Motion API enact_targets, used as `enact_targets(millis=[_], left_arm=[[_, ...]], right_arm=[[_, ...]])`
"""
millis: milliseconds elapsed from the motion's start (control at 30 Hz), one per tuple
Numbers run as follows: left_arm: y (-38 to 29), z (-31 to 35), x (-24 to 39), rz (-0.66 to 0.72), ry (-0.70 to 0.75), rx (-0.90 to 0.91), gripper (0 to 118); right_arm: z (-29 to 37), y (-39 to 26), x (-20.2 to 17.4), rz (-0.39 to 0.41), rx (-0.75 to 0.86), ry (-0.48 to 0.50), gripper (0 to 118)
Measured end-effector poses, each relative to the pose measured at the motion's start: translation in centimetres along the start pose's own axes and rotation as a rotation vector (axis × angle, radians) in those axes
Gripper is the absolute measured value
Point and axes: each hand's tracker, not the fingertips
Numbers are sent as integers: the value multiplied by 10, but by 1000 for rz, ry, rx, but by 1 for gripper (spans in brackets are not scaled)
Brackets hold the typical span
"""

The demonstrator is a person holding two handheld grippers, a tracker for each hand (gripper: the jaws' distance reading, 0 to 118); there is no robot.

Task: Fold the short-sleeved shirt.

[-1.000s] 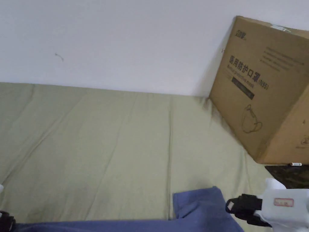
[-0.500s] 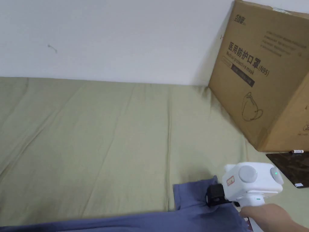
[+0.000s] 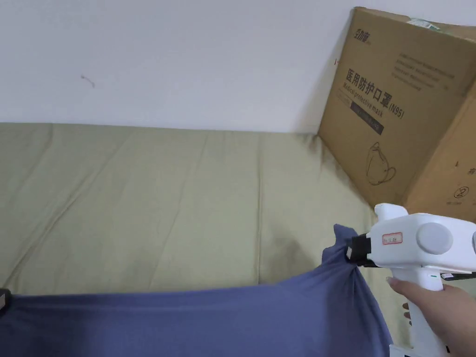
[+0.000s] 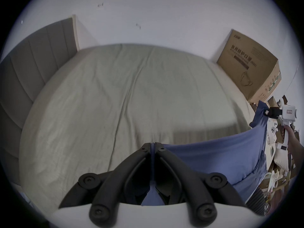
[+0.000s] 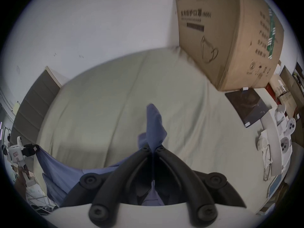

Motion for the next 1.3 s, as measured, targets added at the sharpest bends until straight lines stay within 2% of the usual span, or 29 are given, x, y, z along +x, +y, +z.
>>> enact_targets(millis=[133,333,467,600,633,667,700,733,833,867,900,1000,1133,1200,1233,1267,1300], left_arm=[[-1,26,5,-31,-14,4,3],[-54,75,2,-67,-58,-59,3],[-114,95,-7,-3,-103,-184,3],[-165,95,-10,2,-105,-310,3],[-172,94,-10,11,-108,-327,4],[-178,94,-12,15,-116,-335,13],[-182,95,-13,14,-117,-339,35],[-183,96,-14,15,-118,-336,72],[-179,100,-19,50,-100,-328,104],[-175,110,-19,74,-113,-283,111],[-168,117,-20,85,-110,-265,107],[-146,143,-3,94,-130,-139,108],[-124,176,34,59,-148,119,107],[-124,193,58,12,-119,315,105],[-126,199,68,1,-112,390,101],[-129,204,80,-14,-95,471,87],[-132,209,90,-13,-71,528,67]], right_arm=[[41,-20,0,-27,30,21,0],[120,-110,19,-61,-11,55,0],[166,-189,25,-75,-134,48,0],[166,-243,27,-100,-284,29,0],[151,-250,41,-107,-313,35,0],[146,-255,44,-97,-308,37,0],[143,-257,43,-79,-314,38,4],[141,-257,43,-60,-315,34,24],[137,-246,44,-85,-336,40,58],[140,-242,42,-124,-352,34,92],[147,-237,40,-149,-317,48,97],[165,-216,20,-142,-232,94,97],[201,-195,-28,24,73,122,96],[221,-197,-57,88,271,141,95],[227,-200,-67,105,359,148,89],[232,-205,-77,119,448,156,67],[236,-210,-86,126,521,149,37]])
